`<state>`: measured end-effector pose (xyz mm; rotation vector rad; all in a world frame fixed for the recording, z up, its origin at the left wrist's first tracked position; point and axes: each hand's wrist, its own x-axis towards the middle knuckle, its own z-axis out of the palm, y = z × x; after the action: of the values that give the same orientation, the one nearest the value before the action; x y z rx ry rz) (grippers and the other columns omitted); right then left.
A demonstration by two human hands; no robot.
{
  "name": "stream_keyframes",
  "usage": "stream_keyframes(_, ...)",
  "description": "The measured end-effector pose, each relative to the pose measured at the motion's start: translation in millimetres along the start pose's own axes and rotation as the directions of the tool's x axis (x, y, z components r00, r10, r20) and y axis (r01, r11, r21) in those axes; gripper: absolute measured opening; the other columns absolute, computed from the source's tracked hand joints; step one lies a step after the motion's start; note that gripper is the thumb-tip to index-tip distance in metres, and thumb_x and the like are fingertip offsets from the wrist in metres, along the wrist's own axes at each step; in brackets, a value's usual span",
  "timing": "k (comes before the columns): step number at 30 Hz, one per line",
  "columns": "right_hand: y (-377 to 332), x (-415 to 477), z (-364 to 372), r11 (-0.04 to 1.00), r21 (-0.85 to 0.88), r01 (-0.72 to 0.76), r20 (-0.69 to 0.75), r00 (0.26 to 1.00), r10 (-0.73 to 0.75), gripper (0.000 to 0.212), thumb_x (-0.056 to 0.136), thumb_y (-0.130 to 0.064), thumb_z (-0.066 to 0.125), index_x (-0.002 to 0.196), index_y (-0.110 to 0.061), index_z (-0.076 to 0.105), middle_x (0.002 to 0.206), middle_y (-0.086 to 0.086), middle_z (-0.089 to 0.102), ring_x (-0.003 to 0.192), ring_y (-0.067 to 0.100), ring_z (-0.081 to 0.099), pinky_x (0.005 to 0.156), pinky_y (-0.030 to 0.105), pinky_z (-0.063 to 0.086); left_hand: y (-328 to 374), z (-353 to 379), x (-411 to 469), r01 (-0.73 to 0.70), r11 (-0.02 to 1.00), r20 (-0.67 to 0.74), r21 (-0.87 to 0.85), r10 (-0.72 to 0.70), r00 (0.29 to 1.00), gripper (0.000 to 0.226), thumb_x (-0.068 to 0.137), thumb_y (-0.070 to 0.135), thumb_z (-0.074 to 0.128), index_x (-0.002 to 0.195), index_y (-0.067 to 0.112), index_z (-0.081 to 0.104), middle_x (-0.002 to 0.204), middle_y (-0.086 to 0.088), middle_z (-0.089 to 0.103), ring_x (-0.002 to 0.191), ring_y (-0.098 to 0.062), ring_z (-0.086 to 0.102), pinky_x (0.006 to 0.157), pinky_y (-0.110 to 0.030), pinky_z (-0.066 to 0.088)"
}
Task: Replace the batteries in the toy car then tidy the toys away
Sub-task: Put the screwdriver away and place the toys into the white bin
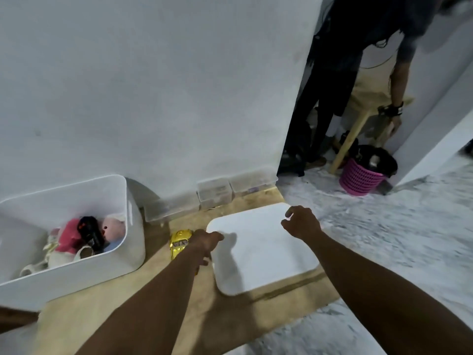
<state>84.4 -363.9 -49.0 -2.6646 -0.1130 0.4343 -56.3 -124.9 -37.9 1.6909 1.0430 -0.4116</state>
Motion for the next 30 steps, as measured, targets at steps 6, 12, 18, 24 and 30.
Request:
stream_keyframes(6,44.8,43.6,17.3,0.993,-0.087,-0.076,0.097,0.992,0.084,0.060,0.083,-0.030,0.063,0.140,-0.017,0.048,0.142,0.006,0.050,0.132,0.025,0.046,0.102,0.036,0.043,-6.0,35.6,27.1,0.149,0.986,-0.055,0.074,-0.146,0.988,0.054,0.089,0.038,0.063,0.128,0.003,0.052,0.120,-0.018,0.058,0.091,-0.039,0.067,0.074,-0.041,0.052)
stream_keyframes(12,59.2,61.6,37.5,0.976,-0.135,-0.171,0.166,0.967,0.193,0.053,0.087,-0.032,0.054,0.134,-0.007,0.047,0.133,0.014,0.051,0.125,0.034,0.050,0.099,0.040,0.046,-10.0,50.2,46.8,0.236,0.971,-0.094,0.017,-0.234,0.968,0.060,0.083,0.044,0.067,0.129,0.008,0.049,0.129,-0.015,0.055,0.108,-0.038,0.057,0.075,-0.039,0.052)
stream_keyframes(18,59.9,67.2,51.1,0.966,-0.067,-0.249,0.079,0.964,0.254,0.048,0.098,-0.036,0.042,0.129,-0.002,0.053,0.131,0.018,0.053,0.122,0.036,0.053,0.099,0.044,0.046,-29.3,56.2,82.3,0.253,0.941,-0.113,-0.225,-0.283,0.953,0.057,0.074,0.031,0.068,0.122,0.002,0.057,0.112,-0.019,0.065,0.096,-0.041,0.063,0.088,-0.055,0.055)
stream_keyframes(24,53.7,66.4,23.8,0.978,-0.091,-0.185,-0.094,0.980,0.177,0.050,0.095,-0.048,0.048,0.122,-0.008,0.060,0.124,0.014,0.060,0.115,0.033,0.058,0.090,0.040,0.048,-0.8,48.5,60.3,0.172,0.940,-0.195,-0.294,-0.235,0.952,0.047,0.088,0.023,0.060,0.130,0.002,0.053,0.120,-0.018,0.061,0.101,-0.039,0.060,0.090,-0.052,0.055)
stream_keyframes(30,27.2,62.0,-22.6,0.991,-0.104,-0.088,-0.306,0.951,0.052,0.056,0.090,-0.062,0.045,0.102,-0.012,0.067,0.103,0.010,0.068,0.097,0.033,0.064,0.080,0.039,0.047,49.3,11.8,29.7,-0.052,0.988,-0.334,-0.148,0.000,0.943,0.037,0.090,0.014,0.051,0.123,0.002,0.062,0.126,-0.019,0.062,0.111,-0.040,0.059,0.089,-0.041,0.053)
